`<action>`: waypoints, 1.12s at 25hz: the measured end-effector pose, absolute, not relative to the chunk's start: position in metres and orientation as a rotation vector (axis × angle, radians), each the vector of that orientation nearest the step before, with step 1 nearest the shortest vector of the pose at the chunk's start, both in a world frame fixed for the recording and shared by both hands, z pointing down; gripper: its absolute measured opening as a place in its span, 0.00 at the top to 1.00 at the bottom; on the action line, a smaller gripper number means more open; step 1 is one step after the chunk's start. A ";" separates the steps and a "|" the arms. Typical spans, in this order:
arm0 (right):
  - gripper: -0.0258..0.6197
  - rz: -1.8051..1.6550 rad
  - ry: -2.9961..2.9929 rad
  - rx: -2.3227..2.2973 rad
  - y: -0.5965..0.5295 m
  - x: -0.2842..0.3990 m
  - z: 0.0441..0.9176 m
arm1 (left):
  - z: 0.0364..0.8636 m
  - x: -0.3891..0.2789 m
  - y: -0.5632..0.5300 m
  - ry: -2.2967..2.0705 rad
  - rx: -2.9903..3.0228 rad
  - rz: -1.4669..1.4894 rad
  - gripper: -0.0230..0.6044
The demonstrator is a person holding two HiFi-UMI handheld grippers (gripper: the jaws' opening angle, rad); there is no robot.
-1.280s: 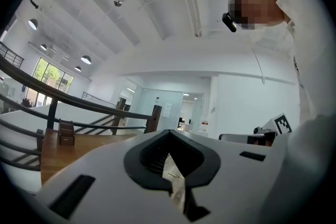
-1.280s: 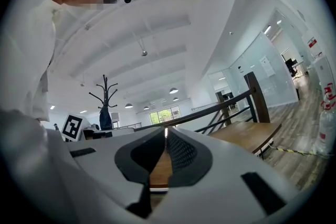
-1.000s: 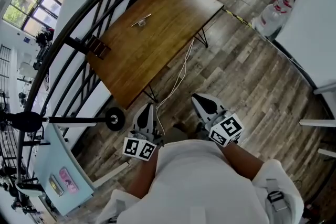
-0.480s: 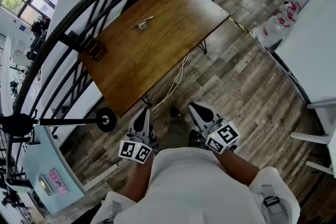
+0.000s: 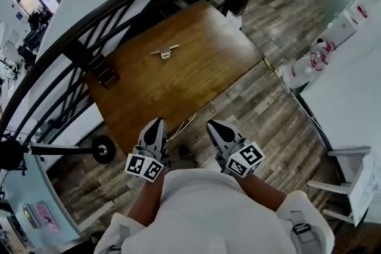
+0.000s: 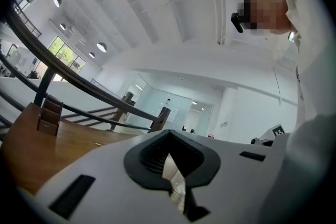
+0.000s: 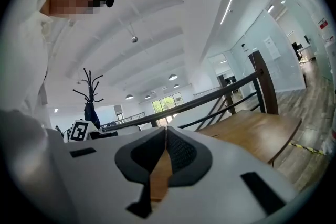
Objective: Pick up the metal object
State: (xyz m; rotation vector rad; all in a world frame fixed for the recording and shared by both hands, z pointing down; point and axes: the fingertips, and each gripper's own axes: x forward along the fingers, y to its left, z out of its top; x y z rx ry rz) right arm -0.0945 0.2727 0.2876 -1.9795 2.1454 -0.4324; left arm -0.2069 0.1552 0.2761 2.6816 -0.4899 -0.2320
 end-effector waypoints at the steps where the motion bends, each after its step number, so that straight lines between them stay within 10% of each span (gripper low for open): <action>1: 0.92 -0.425 2.150 -1.982 0.259 -0.091 0.284 | 0.272 -0.202 0.146 -0.470 2.690 -0.239 0.94; 28: 0.92 -0.809 2.277 -1.580 -0.005 0.097 0.360 | 0.339 -0.054 -0.047 -0.924 2.585 -0.057 0.94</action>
